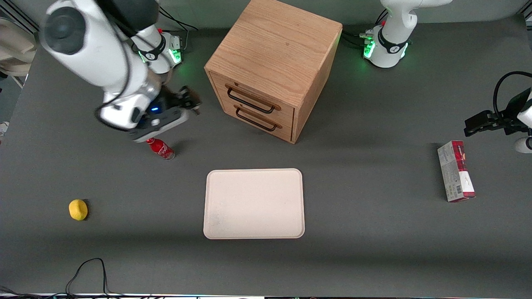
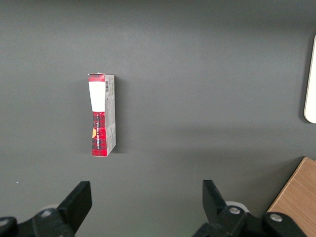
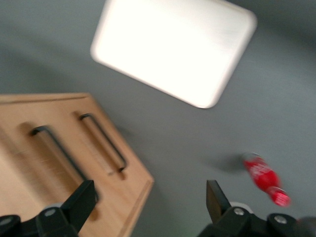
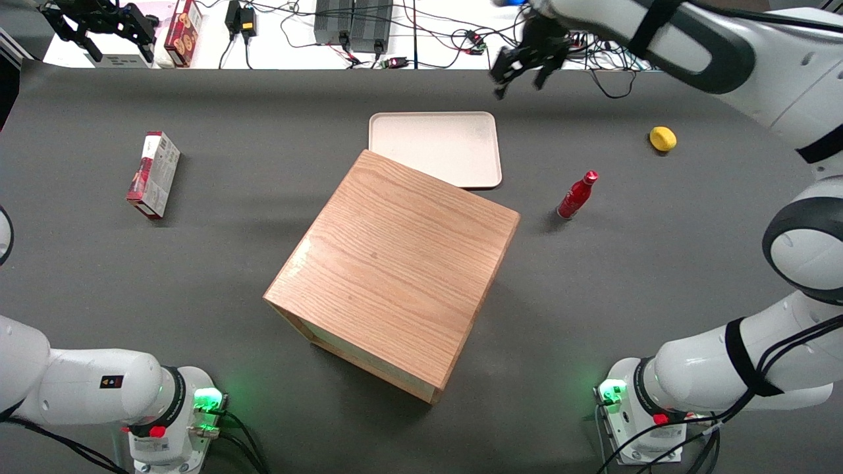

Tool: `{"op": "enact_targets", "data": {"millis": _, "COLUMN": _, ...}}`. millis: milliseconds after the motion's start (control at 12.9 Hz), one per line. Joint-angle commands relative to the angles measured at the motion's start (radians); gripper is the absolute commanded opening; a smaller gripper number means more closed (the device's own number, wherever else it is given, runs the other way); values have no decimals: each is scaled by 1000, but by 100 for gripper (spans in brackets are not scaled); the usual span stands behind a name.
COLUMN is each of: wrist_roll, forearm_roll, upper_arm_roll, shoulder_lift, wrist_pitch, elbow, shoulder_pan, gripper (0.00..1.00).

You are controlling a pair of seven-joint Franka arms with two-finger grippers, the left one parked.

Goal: Open upper drawer

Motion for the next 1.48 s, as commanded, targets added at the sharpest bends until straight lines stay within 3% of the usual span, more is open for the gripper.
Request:
{"op": "enact_targets", "data": {"millis": 0, "wrist_roll": -54, "forearm_roll": 11, "upper_arm_roll": 133, "shoulder_lift": 97, "wrist_pitch": -14, "elbow": 49, "shoulder_pan": 1, "gripper": 100}}
{"op": "enact_targets", "data": {"millis": 233, "wrist_roll": -159, "forearm_roll": 11, "upper_arm_roll": 191, "shoulder_lift": 134, "wrist_pitch": 8, "elbow": 9, "shoulder_pan": 16, "gripper": 100}}
{"op": "enact_targets", "data": {"millis": 467, "wrist_roll": -177, "forearm_roll": 3, "upper_arm_roll": 225, "shoulder_lift": 143, "wrist_pitch": 130, "elbow": -106, "shoulder_pan": 23, "gripper": 100}}
{"op": "enact_targets", "data": {"millis": 700, "wrist_roll": -325, "forearm_roll": -5, "upper_arm_roll": 222, "shoulder_lift": 144, "wrist_pitch": 171, "elbow": -173, "shoulder_pan": -2, "gripper": 100}}
{"op": "enact_targets", "data": {"millis": 1400, "wrist_roll": -493, "forearm_roll": -5, "upper_arm_roll": 185, "shoulder_lift": 166, "wrist_pitch": 158, "elbow": -186, "shoulder_pan": -30, "gripper": 100}}
